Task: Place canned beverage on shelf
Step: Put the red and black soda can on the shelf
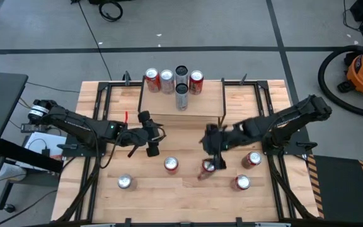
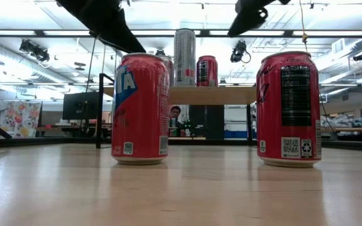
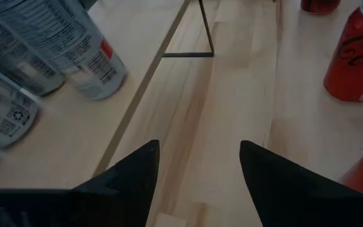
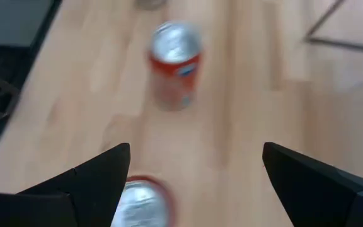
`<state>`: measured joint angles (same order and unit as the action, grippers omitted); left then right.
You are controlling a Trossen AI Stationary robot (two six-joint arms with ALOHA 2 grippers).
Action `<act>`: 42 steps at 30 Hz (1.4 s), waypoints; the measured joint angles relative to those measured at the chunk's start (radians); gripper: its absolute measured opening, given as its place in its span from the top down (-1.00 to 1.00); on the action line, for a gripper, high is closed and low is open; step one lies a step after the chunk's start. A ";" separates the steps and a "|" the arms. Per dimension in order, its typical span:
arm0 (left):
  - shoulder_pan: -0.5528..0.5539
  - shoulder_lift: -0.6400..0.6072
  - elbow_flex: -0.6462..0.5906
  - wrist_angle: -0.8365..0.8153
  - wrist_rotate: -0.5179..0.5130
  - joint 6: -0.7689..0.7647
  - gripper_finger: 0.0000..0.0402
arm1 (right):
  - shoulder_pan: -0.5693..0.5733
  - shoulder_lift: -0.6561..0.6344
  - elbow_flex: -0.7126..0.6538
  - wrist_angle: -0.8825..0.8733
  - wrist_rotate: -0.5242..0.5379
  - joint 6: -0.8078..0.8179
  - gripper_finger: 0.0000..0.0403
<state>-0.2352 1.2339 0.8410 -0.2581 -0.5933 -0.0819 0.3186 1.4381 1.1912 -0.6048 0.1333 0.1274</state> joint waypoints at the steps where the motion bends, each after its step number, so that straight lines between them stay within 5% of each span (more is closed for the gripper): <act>1: 0.000 0.000 0.000 0.000 0.000 -0.006 -0.15 | 0.022 0.013 0.000 -0.007 0.000 0.015 -0.85; 10: 0.000 0.000 0.000 0.008 -0.003 -0.013 -0.15 | 0.135 0.102 0.000 -0.045 0.027 0.064 -0.89; 28: 0.000 -0.070 -0.001 -0.019 -0.023 -0.002 -0.15 | 0.117 0.275 0.000 -0.157 0.026 0.105 -0.86; 33: 0.000 -0.110 -0.001 -0.027 -0.026 -0.002 -0.15 | 0.077 0.265 0.000 -0.164 0.026 0.076 -0.57; 42: 0.000 -0.124 -0.001 -0.050 -0.026 -0.004 -0.15 | -0.047 0.087 0.000 -0.193 0.039 0.002 -0.58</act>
<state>-0.2352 1.1099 0.8402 -0.3082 -0.6194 -0.0859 0.2713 1.5256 1.1908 -0.7974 0.1718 0.1289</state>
